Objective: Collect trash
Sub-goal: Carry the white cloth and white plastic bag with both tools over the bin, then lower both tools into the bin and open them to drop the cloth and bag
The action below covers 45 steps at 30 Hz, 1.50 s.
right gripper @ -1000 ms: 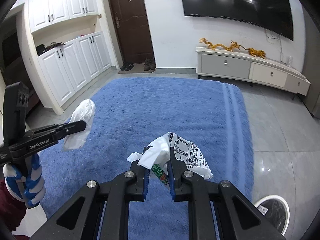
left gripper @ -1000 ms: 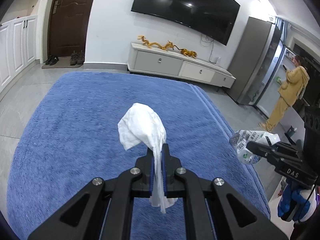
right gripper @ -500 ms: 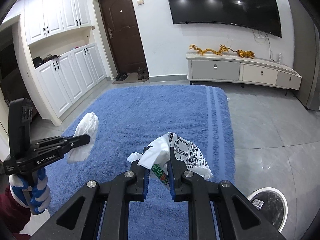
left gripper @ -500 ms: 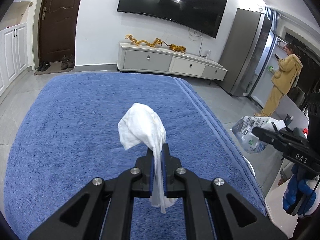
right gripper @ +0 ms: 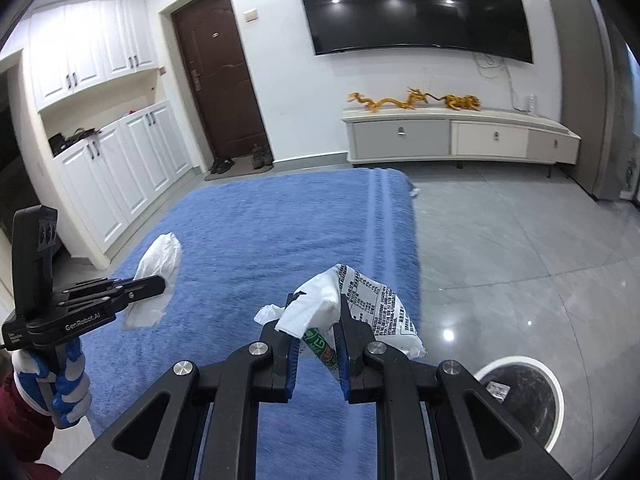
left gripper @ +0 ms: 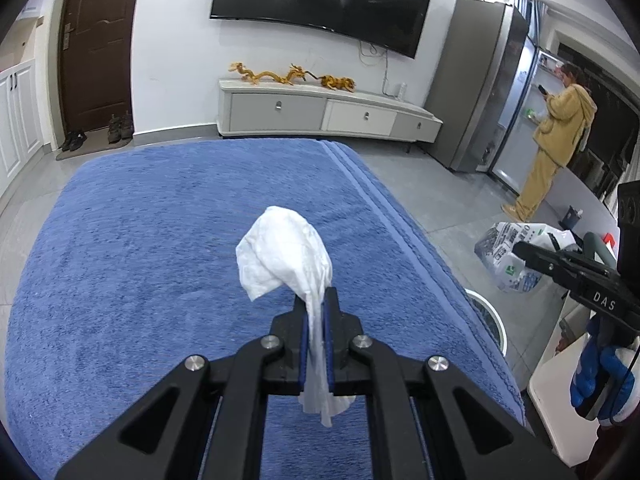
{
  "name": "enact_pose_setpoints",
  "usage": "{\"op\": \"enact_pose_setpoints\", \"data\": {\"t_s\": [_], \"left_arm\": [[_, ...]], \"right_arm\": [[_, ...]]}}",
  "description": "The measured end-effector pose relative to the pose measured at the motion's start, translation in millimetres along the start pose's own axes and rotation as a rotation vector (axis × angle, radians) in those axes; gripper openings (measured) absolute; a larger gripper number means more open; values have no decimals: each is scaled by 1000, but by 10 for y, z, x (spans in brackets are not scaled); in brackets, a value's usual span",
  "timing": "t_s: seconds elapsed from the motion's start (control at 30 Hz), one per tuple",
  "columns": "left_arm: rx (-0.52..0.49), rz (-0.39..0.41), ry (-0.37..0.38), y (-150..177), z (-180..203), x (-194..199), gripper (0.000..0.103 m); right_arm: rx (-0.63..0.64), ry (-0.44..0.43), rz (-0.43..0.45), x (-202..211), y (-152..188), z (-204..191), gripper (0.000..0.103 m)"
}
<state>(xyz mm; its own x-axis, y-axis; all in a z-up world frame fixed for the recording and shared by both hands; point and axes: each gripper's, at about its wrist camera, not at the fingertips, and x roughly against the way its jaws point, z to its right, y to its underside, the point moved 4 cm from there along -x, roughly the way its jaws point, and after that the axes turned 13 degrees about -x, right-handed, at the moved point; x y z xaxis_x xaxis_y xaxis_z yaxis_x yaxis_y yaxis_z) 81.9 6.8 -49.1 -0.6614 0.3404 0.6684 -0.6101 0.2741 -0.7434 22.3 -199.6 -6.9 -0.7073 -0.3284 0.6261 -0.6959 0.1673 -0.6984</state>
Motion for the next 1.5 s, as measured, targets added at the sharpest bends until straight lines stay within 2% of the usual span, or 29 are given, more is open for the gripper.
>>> {"op": "enact_pose_setpoints", "data": {"t_s": [0.2,0.53,0.83,1.1,1.5], "left_arm": [[-77,-35,53,-172,407,-191,6],[-265,-137,202,-475,1662,-881,6],[-378,-266,298,-526,2732,-1673,6],[-389,-358,338,-473,3277,-2301,7],[-419,-379,288,-392,3575,-2613,7]], "right_arm": [[-97,58,26,200,54,567,15],[-326,191,52,458,333,1890,15],[-517,230,-17,317,731,2848,15],[-610,236,-71,73,959,3289,15],[-650,256,-122,-129,1142,3537,15]]}}
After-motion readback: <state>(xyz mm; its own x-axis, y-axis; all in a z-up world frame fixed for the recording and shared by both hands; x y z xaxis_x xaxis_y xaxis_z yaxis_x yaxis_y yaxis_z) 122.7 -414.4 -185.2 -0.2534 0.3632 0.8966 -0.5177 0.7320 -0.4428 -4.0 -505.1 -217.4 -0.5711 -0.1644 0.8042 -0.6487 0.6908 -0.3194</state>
